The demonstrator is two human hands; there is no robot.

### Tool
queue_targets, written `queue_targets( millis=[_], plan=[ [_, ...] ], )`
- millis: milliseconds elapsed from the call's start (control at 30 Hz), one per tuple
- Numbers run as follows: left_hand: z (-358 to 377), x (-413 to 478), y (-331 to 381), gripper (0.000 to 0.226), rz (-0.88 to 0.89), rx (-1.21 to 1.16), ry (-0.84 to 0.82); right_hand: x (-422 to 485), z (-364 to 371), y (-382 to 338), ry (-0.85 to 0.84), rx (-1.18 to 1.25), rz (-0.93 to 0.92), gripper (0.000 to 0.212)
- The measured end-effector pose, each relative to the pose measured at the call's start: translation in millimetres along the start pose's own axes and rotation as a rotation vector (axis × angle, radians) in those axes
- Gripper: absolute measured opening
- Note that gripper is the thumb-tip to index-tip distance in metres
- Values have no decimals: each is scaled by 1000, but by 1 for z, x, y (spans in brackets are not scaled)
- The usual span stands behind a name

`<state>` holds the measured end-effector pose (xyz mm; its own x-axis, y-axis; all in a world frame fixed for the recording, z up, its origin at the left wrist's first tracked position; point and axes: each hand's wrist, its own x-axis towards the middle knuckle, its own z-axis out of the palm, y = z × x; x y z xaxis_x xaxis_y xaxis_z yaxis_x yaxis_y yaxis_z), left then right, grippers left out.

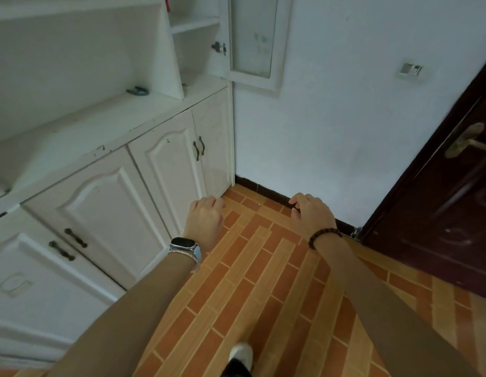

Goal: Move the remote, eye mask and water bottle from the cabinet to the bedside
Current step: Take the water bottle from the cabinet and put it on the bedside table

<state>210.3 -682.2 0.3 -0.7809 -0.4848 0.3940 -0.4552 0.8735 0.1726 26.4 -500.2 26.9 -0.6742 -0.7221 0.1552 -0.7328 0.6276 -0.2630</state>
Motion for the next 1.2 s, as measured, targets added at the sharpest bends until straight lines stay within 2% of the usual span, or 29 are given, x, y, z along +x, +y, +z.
queue_targets(
  millis=[300, 600, 800, 1200],
  plan=[
    [57, 115, -25, 20, 25, 4, 0, 119, 12, 21, -6, -32, 23, 23],
    [66, 250, -67, 21, 16, 4, 87, 262, -5, 21, 72, -31, -56, 24],
    [85, 295, -89, 21, -5, 44, 73, 322, 6, 23, 62, -14, -88, 24],
    [152, 375, -98, 20, -197, 109, 39, 454, 46, 58, -2, 24, -288, 23]
  ],
)
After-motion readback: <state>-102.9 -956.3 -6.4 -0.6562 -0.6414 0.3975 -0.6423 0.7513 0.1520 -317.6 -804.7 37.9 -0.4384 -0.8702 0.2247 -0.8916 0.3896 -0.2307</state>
